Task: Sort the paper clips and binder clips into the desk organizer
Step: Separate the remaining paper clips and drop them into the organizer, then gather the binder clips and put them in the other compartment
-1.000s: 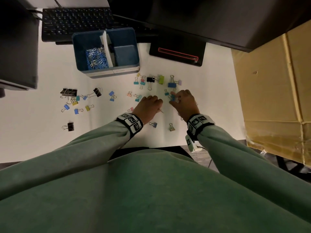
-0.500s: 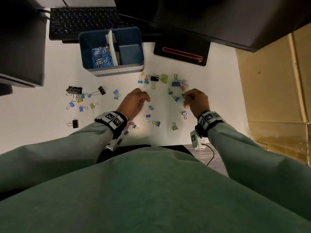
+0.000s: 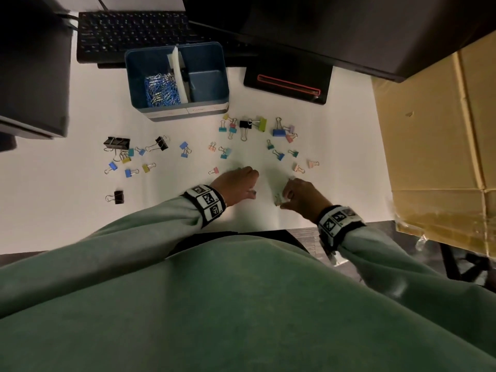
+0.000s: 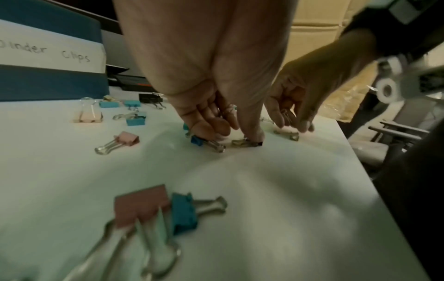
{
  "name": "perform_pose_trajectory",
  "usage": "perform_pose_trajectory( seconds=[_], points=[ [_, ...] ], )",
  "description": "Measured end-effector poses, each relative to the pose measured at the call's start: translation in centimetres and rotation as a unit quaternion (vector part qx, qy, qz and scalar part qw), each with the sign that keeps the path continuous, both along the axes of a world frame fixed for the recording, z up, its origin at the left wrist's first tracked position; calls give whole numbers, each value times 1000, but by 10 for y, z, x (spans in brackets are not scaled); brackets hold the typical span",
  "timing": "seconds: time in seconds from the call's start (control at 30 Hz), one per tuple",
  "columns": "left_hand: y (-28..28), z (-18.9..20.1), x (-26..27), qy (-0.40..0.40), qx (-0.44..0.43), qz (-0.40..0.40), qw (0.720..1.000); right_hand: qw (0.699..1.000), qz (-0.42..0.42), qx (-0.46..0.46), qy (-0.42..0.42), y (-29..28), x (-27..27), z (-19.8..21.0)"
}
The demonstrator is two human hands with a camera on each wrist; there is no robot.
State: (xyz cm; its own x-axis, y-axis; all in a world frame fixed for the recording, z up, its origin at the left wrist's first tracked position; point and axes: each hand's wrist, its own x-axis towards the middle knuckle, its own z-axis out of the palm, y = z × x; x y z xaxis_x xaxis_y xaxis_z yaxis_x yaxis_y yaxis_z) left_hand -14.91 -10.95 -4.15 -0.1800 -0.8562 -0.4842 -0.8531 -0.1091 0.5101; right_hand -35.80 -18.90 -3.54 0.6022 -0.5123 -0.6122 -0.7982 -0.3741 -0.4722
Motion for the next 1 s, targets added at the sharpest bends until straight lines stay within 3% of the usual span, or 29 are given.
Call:
perform_pose_trajectory(
  seconds=[0.13,0.27,0.43,0.53,0.63,0.7,0.77,0.83,0.93,1.0],
  points=[
    [-8,6,13,20,-2,59,998,998,-57,-14,-27,-1,29,-4],
    [-9,21,50,46,-65,171,982,983,-134,64,-105,-16,72,12],
    [-14,67,127,66,-182,313,930,950,-156,90,-254,-32,163,52],
    [-25,89,167,33,-238,352,905,926,-141,74,-341,-38,230,83],
    [-34,98,191,-30,-196,364,910,928,-138,44,-344,-42,292,92],
    [-34,95,196,-38,-173,380,908,945,-108,21,-307,-40,317,89],
    [-28,91,197,-35,-189,381,904,964,-57,10,-259,-39,317,84],
    [-12,83,201,-41,-204,403,891,962,-31,1,-273,-41,295,83],
    [36,67,212,-72,-168,460,869,948,-49,-54,-311,-52,235,73],
    [76,55,216,-123,-110,474,865,953,-73,-117,-269,-61,185,60]
  ],
)
